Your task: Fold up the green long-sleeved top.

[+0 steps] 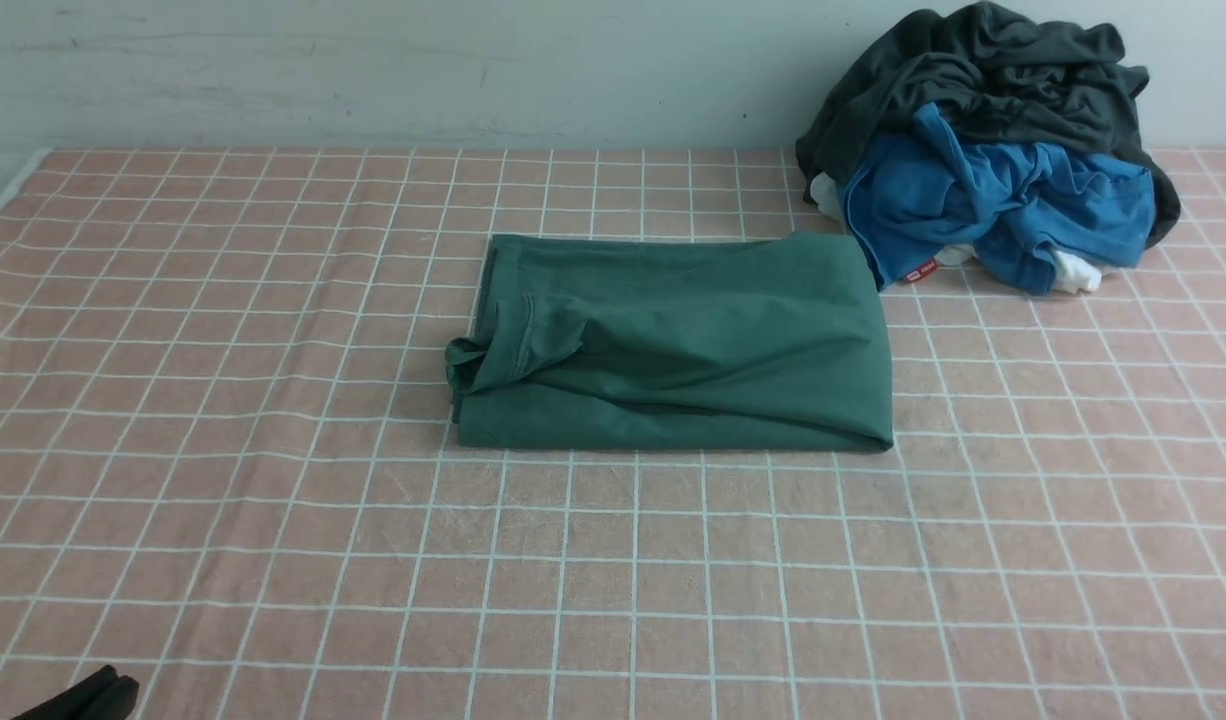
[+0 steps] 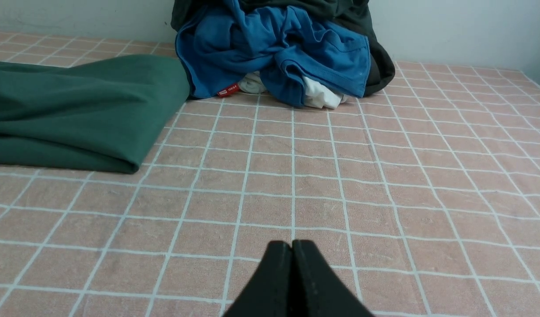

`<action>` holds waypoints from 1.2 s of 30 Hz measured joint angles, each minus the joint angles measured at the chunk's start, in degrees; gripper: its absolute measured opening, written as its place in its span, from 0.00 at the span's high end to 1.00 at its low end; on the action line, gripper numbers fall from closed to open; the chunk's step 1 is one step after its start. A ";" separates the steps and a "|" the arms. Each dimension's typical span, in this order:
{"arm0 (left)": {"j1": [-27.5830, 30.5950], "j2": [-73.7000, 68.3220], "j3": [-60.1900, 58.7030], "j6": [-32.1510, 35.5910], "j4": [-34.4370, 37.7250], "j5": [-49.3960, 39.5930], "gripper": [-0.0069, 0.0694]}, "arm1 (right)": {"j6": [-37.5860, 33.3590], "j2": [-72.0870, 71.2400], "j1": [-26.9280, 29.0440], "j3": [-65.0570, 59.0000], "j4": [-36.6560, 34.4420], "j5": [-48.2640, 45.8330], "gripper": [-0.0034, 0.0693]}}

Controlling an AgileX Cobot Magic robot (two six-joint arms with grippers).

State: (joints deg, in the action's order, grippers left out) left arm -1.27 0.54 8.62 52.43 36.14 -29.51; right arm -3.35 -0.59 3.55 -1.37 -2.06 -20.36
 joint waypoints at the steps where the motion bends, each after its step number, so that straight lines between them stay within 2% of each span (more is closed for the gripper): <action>1: 0.00 0.07 -1.36 -2.45 -2.04 1.70 0.91 | 0.00 0.00 0.00 0.00 0.00 0.00 0.97; 4: 0.50 0.07 -5.62 -16.55 -12.81 7.90 0.91 | 0.00 0.00 0.00 0.00 0.00 0.00 0.97; 5: 0.56 0.07 -5.91 -19.05 -13.75 8.81 0.91 | 0.00 0.00 0.00 0.00 0.00 0.00 0.97; 7: 1.39 0.07 -9.29 -34.73 -26.47 13.83 0.91 | 0.00 0.00 0.00 0.00 0.00 0.00 0.97; 9: 1.79 0.07 -10.12 -44.51 -34.43 14.80 0.91 | 0.00 0.00 0.00 0.00 0.00 0.00 0.97; 12: 1.86 0.07 -10.29 -51.25 -39.23 13.65 0.91 | 0.00 0.00 0.00 0.00 0.00 0.00 0.97; 15: 1.86 0.07 -10.06 -52.11 -39.34 11.37 0.91 | 0.00 0.00 0.00 0.00 0.00 0.00 0.97; 23: 1.86 0.07 -9.77 -45.15 -35.32 10.03 0.91 | 0.00 0.00 0.00 0.00 0.00 0.00 0.97; 36: 1.86 0.07 -9.77 -44.91 -33.77 9.91 0.91 | 0.99 0.00 0.00 0.00 0.00 0.00 0.97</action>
